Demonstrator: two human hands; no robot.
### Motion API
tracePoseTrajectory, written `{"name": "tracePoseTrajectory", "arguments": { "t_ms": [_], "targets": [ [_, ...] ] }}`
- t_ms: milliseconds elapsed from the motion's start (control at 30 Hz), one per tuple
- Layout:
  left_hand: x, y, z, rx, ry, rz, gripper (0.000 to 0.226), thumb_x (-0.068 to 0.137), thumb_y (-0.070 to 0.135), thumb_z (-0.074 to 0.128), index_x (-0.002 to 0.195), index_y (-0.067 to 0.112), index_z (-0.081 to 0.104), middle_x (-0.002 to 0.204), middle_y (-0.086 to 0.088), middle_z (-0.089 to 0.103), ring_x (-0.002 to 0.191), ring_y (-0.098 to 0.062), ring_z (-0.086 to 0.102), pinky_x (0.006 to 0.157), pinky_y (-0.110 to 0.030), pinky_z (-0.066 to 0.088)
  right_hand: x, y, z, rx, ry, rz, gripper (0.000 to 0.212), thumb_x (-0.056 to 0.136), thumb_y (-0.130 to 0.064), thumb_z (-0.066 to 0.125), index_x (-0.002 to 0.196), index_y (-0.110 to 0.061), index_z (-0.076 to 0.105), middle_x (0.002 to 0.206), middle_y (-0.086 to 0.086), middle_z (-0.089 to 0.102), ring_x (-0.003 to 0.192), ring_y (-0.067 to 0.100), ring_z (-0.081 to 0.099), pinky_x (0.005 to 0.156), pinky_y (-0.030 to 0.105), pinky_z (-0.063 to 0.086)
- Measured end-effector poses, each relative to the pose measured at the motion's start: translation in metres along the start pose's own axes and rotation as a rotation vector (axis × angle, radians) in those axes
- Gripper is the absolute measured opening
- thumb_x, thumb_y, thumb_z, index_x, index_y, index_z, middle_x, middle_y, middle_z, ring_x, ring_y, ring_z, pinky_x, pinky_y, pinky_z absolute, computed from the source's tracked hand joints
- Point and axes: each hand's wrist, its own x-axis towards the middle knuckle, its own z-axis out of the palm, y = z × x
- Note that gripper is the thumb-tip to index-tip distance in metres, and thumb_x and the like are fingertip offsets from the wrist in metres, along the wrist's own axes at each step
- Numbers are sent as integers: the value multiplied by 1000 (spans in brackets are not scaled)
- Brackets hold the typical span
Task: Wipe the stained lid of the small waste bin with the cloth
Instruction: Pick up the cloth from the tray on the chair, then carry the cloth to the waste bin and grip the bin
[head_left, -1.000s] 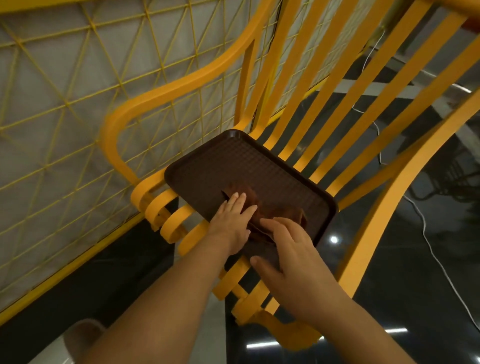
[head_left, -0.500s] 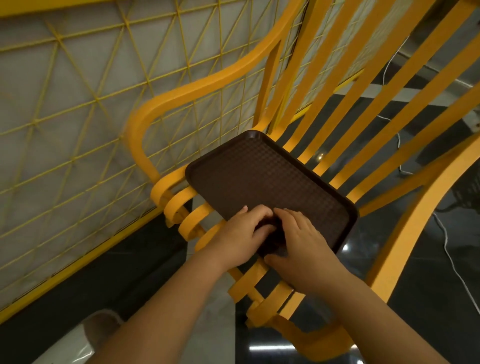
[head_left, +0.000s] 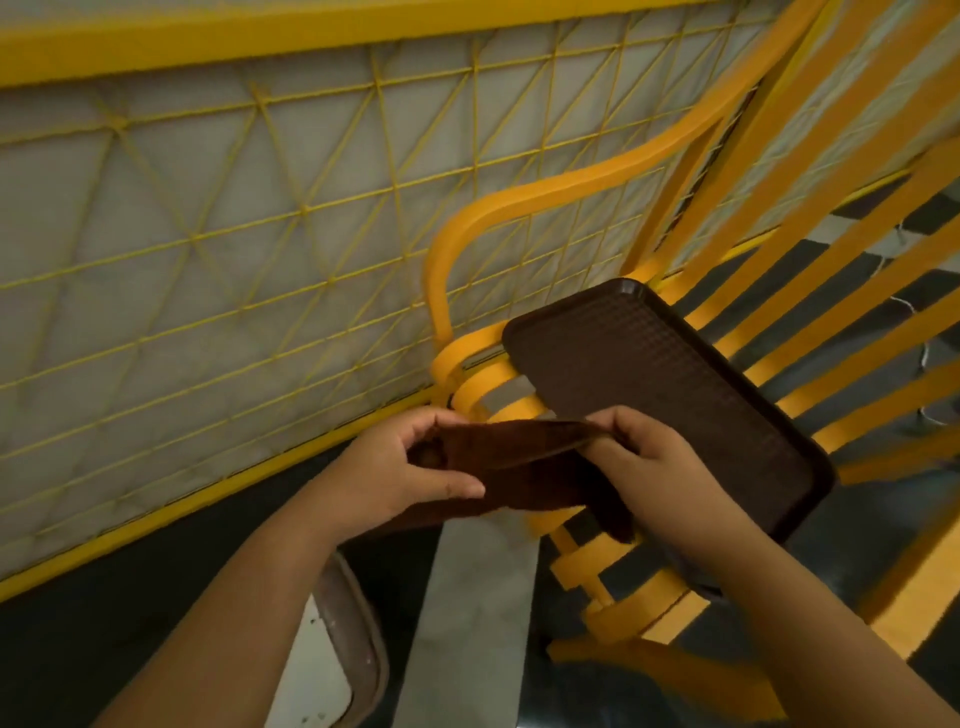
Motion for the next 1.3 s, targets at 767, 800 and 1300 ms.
{"name": "tracePoseTrajectory", "arguments": {
  "t_ms": [767, 800, 1300],
  "targets": [
    [-187, -108, -4, -754, 538, -150, 38, 83, 8, 66, 120, 15, 61, 109, -6, 72, 106, -23, 66, 93, -41, 51, -64, 3, 190, 322, -313, 192, 27, 89, -10, 60, 114, -3, 63, 111, 19, 69, 105, 30, 65, 94, 43, 49],
    [-194, -107, -8, -606, 537, -154, 34, 84, 10, 68, 116, 19, 63, 107, -2, 73, 104, -20, 67, 94, -41, 51, -68, 6, 196, 335, -337, 177, 30, 87, -18, 65, 114, -6, 64, 110, 15, 71, 104, 27, 67, 92, 42, 50],
    [-273, -127, 28, 233, 755, -266, 32, 82, 21, 71, 111, 34, 67, 107, 11, 59, 98, -6, 56, 82, -23, 50, -127, 52, 227, -384, -297, -369, 47, 87, -14, 68, 130, -30, 57, 121, -6, 58, 106, 8, 56, 74, 12, 47]
  ]
}}
